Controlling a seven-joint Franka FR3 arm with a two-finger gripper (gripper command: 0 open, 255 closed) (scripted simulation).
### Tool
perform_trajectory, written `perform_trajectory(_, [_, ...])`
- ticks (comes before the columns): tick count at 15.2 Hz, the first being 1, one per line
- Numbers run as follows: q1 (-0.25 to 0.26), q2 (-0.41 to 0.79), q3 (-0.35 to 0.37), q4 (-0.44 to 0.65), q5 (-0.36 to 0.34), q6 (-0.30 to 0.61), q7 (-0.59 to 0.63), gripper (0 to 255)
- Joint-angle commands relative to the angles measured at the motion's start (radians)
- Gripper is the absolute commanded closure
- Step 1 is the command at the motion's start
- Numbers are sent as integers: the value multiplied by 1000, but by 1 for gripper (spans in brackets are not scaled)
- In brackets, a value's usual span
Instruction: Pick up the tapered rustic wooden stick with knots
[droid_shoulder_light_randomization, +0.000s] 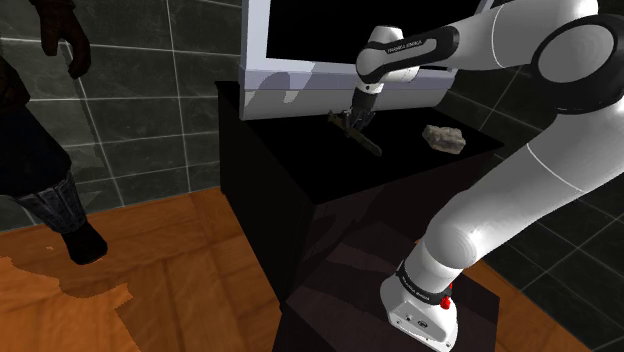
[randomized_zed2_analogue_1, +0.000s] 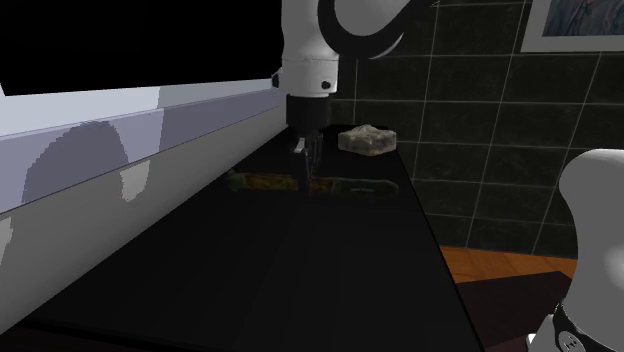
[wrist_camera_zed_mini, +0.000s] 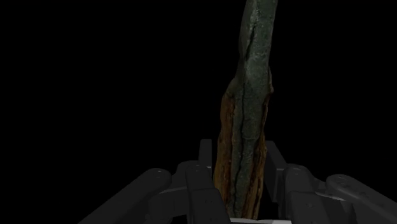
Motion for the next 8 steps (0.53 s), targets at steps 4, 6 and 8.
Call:
perform_trajectory(4, [1, -19, 7, 51, -1, -69, 3, 255])
perform_trajectory(6, [2, -25, 9, 72, -2, -96, 4, 255])
perform_trajectory(8, [2, -30, 11, 94, -2, -124, 4, 255])
